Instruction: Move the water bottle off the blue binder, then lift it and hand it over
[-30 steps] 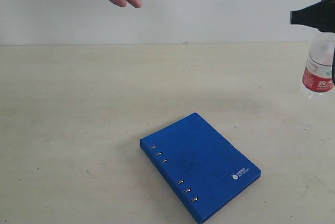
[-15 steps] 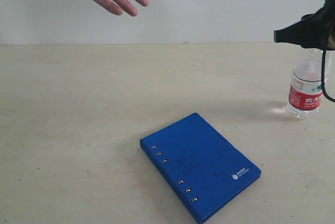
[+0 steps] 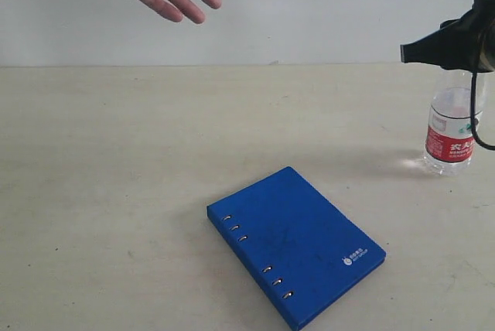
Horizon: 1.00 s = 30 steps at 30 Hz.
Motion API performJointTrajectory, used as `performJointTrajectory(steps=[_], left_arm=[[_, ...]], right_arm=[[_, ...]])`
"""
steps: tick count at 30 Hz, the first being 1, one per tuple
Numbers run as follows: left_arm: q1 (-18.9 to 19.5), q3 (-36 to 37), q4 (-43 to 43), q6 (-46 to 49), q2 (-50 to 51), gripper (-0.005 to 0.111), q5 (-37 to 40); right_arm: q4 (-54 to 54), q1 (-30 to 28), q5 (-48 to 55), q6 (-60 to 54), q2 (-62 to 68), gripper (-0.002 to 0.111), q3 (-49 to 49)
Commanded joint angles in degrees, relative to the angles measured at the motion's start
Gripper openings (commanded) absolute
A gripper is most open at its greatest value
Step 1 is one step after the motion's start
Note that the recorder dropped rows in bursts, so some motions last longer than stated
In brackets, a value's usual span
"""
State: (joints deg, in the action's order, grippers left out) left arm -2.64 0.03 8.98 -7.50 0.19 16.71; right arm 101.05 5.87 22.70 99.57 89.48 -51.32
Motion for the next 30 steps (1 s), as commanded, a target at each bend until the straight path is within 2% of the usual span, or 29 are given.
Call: performJointTrajectory(steps=[1,3,4,11,21,25,28,30], left_arm=[[0.2,0.0,-0.1,0.1,-0.2,0.005,-0.4],[0.2,0.0,-0.1,0.1,-0.2,0.005,-0.4],[0.2,0.0,-0.1,0.1,-0.2,0.005,-0.4],[0.2,0.0,-0.1,0.1,-0.2,0.005,-0.4],[0.2,0.0,-0.1,0.1,-0.2,0.005,-0.4],[0.2,0.0,-0.1,0.1,-0.2,0.005,-0.4],[0.2,0.0,-0.1,0.1,-0.2,0.005,-0.4],[0.2,0.0,-0.1,0.1,-0.2,0.005,-0.4]], right_arm=[[-1.1,-0.2,-0.7,0.3,1.1,0.049,0.4],[-1.1,-0.2,0.4,1.5,1.1,0.061,0.4],[-1.1,-0.2,0.9,2.1,1.1,0.063,0.4],[-1.1,-0.1,2.8,2.2,-1.2,0.063,-0.8],[-1.1,-0.1,-5.9,2.1,-14.6,0.063,-3.9],[-1.1,-0.1,-14.1,-6.7,-20.8,0.063,-4.1],[-1.1,-0.1,-27.2,-20.3,-25.7,0.063,-3.4],[-1.1,-0.1,-36.1,-24.1,-29.0,0.063,-2.3]])
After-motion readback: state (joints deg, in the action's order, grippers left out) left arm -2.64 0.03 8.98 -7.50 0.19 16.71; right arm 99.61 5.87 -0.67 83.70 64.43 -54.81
